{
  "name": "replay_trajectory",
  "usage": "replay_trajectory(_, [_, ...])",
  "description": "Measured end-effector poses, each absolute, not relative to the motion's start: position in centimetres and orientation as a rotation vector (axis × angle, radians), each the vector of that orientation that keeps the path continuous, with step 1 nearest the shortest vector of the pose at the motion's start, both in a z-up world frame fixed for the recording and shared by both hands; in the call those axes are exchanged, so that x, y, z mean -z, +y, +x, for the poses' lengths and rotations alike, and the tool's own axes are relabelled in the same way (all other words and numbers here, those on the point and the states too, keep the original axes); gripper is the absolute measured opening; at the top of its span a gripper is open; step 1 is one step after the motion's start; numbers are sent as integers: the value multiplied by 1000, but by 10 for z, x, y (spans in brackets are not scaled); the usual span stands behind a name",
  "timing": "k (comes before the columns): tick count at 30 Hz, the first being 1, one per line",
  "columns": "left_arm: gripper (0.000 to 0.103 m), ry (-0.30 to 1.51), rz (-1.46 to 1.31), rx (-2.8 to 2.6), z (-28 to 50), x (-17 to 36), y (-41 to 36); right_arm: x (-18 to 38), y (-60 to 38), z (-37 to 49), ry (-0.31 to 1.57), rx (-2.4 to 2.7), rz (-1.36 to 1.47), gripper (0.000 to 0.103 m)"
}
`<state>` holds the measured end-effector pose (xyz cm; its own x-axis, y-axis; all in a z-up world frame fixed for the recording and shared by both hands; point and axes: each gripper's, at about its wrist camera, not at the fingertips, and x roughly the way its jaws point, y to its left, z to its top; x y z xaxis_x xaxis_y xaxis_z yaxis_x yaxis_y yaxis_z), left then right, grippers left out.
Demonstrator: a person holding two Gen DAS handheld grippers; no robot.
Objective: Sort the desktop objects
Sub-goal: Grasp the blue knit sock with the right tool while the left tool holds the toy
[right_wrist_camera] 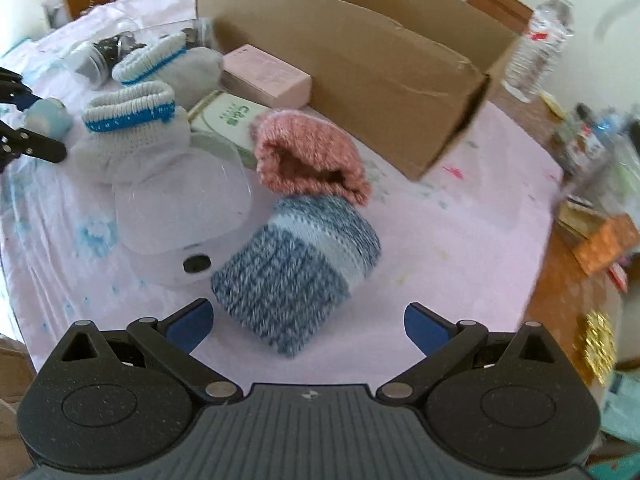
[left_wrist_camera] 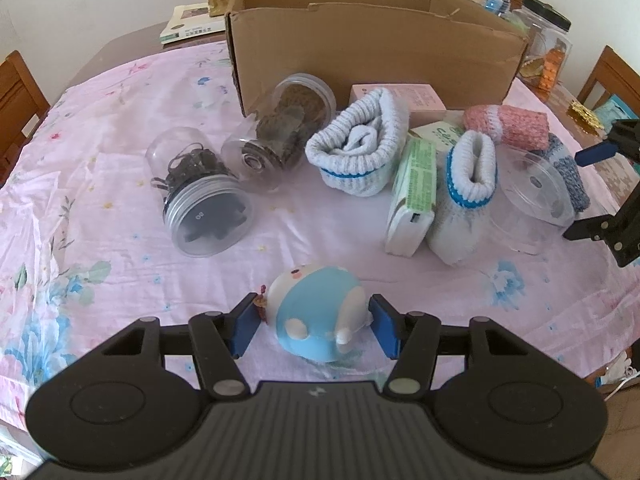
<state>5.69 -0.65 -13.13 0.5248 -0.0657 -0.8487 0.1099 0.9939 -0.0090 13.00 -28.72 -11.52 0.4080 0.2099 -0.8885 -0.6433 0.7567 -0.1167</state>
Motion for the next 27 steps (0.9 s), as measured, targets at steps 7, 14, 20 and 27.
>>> replay_trajectory(7, [58,1014,34,73,60,132,-8,122,-295,154,1016,-738,-441,103])
replay_trajectory(14, [59,1008,24,50,62,133,-9,122,-295,163,970,-884,-513,103])
replay_trajectory(20, [59,1004,20,38,65,133,-11,121,-282,171,996,-936,-570,103])
replay_trajectory(27, [59,1004,20,39,65,133,-11,119,-273,155,1025,-955,-617,103])
